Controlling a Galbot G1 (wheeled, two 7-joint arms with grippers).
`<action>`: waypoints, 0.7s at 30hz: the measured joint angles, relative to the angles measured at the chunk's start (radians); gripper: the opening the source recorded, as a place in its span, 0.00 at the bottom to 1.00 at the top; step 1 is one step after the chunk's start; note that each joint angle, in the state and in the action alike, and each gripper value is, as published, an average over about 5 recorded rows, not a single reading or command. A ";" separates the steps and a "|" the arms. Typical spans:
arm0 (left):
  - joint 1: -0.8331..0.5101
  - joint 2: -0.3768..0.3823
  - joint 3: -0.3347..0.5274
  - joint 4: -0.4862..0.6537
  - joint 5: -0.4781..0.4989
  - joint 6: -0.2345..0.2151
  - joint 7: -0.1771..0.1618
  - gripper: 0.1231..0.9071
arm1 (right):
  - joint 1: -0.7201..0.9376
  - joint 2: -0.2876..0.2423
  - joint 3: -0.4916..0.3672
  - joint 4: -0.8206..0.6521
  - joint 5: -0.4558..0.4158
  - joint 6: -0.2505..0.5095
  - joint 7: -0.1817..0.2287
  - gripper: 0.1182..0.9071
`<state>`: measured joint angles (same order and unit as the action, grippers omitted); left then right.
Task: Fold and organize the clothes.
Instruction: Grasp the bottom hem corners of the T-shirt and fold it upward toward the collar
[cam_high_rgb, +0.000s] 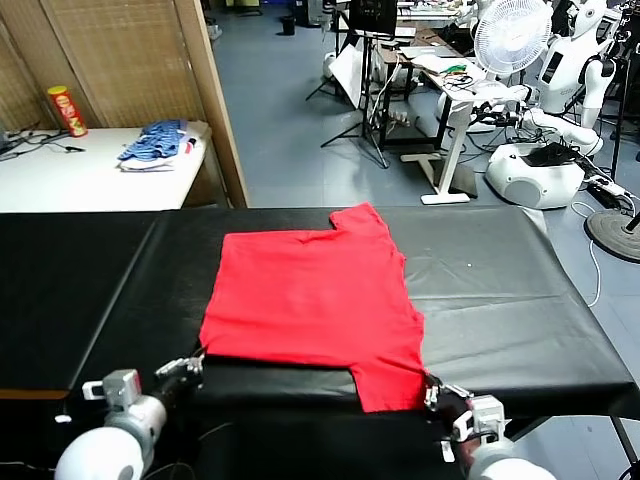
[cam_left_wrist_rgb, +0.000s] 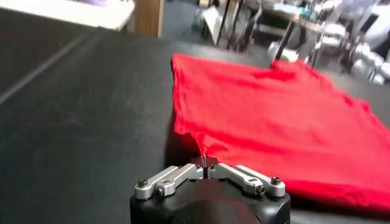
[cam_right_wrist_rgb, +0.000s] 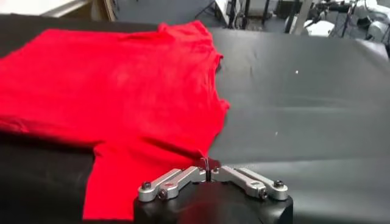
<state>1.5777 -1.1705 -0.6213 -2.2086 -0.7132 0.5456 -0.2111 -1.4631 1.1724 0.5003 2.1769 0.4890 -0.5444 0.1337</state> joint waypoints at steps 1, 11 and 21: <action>-0.010 -0.006 0.002 0.002 0.006 -0.007 0.000 0.00 | 0.025 -0.003 -0.004 -0.022 0.005 0.020 -0.004 0.00; -0.151 -0.046 0.038 0.064 0.093 -0.066 0.012 0.00 | 0.262 -0.006 -0.091 -0.258 -0.046 0.124 -0.059 0.00; -0.238 -0.023 0.083 0.188 0.190 -0.091 0.040 0.00 | 0.386 0.007 -0.157 -0.423 -0.051 0.140 -0.109 0.06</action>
<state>1.3402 -1.1932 -0.5382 -2.0211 -0.5229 0.4549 -0.1714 -1.0766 1.1793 0.3432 1.7540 0.4382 -0.4041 0.0246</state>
